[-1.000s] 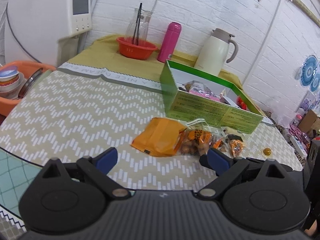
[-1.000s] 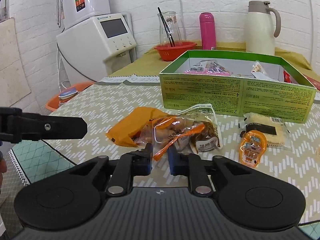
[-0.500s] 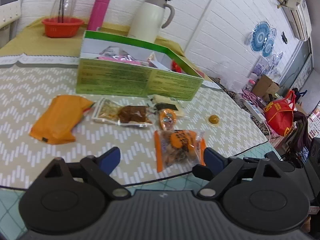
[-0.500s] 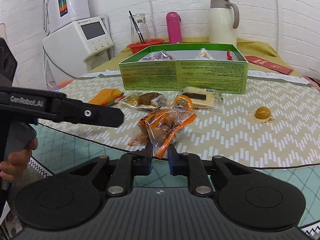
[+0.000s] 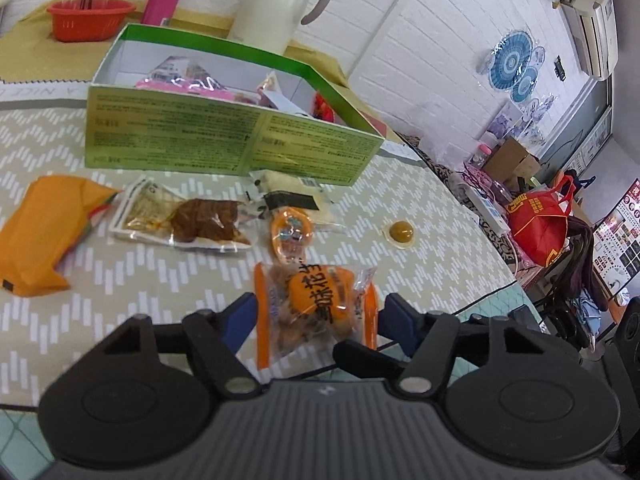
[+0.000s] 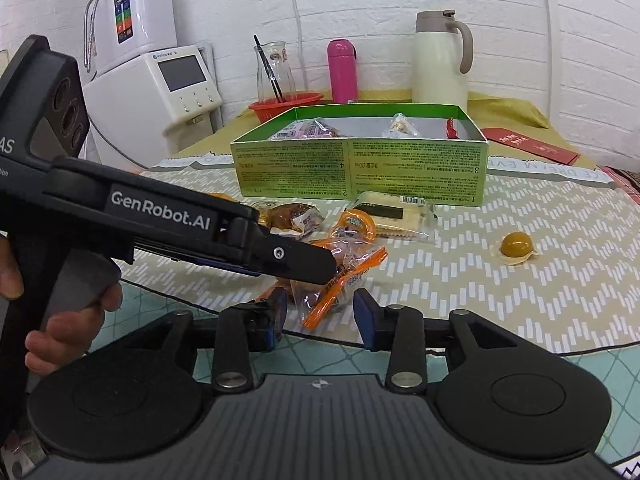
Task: Organize snacks
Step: 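Close both grippers on the orange-striped clear bag, then carry the orange-striped bag into the box and open both grippers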
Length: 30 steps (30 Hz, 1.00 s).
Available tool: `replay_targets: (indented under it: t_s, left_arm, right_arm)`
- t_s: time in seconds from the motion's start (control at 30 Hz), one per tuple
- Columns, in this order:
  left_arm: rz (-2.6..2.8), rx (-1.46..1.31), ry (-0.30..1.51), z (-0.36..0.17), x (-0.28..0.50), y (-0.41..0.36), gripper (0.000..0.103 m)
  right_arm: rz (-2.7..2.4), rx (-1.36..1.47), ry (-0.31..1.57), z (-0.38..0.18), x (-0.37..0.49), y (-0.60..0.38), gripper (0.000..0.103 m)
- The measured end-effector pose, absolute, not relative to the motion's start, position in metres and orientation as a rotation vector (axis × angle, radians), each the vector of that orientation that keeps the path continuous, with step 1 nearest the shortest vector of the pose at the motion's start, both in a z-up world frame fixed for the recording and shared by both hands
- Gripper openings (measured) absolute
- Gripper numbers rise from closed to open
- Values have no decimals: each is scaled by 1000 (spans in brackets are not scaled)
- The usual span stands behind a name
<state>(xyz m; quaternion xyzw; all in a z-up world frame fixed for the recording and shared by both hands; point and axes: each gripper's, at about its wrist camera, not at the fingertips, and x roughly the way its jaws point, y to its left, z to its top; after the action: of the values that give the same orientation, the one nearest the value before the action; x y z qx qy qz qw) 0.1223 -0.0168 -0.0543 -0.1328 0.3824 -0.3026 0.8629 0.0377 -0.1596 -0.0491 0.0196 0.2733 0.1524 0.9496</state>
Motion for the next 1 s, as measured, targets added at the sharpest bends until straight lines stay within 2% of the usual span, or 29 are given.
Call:
replay_targets:
  t_s: [0.13,0.17,0.27,0.3,0.6,0.63,1.0]
  left_arm:
    - [-612,-260,825,-62,128,-26,67]
    - [-612,-258,815,-62,127,-27,66]
    - [-610,-243,801,-58,121,-29,58]
    - [-606,-230,791,-56,118,-30,55]
    - [-587,-180,666,-16,113,-31,52]
    - [-581,-178,652,-10,115,-31,43]
    - [-536,-167,552,36,177,-28,42]
  right_arm:
    - [318,57,574,-52,46,-161,62]
    - [332,69,578,-53,47,-162,47]
    - [331,72,578,-52,43,-163,38]
    - [331,68,578,-51,42,-163,31]
    - [348,44,485,-19,45,-163,30]
    - [346,43,473,-15,48,-163,30]
    - [359,37,356,20,113,-162,31]
